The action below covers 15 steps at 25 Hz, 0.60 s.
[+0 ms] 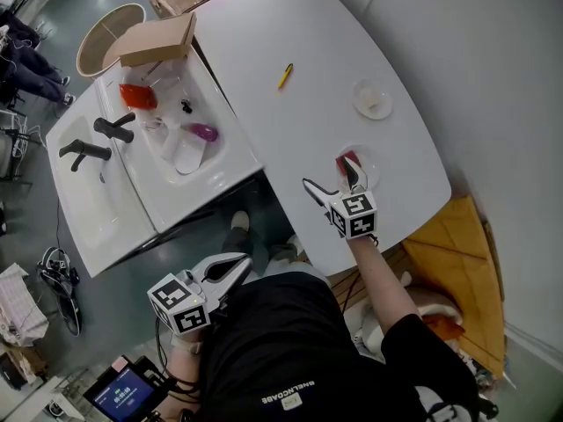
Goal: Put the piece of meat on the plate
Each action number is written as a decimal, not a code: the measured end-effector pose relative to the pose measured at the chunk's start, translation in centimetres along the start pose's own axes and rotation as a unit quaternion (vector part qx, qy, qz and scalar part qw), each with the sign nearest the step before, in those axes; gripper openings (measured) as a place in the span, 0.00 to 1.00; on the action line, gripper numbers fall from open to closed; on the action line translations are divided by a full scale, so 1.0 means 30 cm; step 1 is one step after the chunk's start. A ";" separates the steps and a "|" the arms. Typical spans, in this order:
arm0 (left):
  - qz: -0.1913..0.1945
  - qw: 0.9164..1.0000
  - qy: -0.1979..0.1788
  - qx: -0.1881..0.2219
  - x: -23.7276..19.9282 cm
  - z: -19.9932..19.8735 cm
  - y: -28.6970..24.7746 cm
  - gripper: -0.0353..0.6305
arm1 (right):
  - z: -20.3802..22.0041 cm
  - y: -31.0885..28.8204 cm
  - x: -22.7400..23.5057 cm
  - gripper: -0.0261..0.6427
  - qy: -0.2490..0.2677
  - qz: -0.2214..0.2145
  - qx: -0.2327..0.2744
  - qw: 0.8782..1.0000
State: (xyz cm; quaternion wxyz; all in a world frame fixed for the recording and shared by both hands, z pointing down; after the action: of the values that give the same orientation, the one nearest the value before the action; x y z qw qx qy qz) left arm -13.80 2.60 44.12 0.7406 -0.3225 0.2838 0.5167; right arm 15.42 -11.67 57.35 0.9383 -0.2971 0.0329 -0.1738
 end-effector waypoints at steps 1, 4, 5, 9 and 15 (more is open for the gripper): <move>0.003 1.000 -0.002 0.001 -0.002 0.001 -0.001 0.08 | -0.013 0.015 -0.020 0.76 -0.002 -0.007 0.006 1.000; 0.014 1.000 -0.008 0.001 -0.002 0.005 -0.010 0.08 | -0.042 0.065 -0.075 0.76 -0.012 -0.031 0.024 0.999; 0.016 1.000 -0.010 -0.001 0.002 0.004 -0.015 0.08 | -0.051 0.085 -0.091 0.76 -0.016 -0.037 0.030 0.999; 0.023 1.000 -0.017 -0.009 0.001 -0.017 -0.016 0.08 | -0.087 0.144 -0.151 0.69 -0.035 -0.060 0.051 0.996; 0.061 0.998 -0.010 -0.010 -0.069 -0.082 -0.006 0.08 | -0.147 0.199 -0.219 0.51 -0.083 -0.059 0.070 0.992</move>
State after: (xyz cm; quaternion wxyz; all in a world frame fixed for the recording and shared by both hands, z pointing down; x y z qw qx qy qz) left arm -14.47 -0.55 44.18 0.7074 -0.3068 0.2899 0.5670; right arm 10.37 -7.26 50.07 0.9444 -0.2455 -0.0752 -0.2052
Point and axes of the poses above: the fingertips, and each gripper's own axes: y backward along the fingers, x to its right, z out of its underside, the point moved 9 cm from there along y, backward along the fingers, and after that the axes turned 12 degrees about z, right-handed, at the moved point
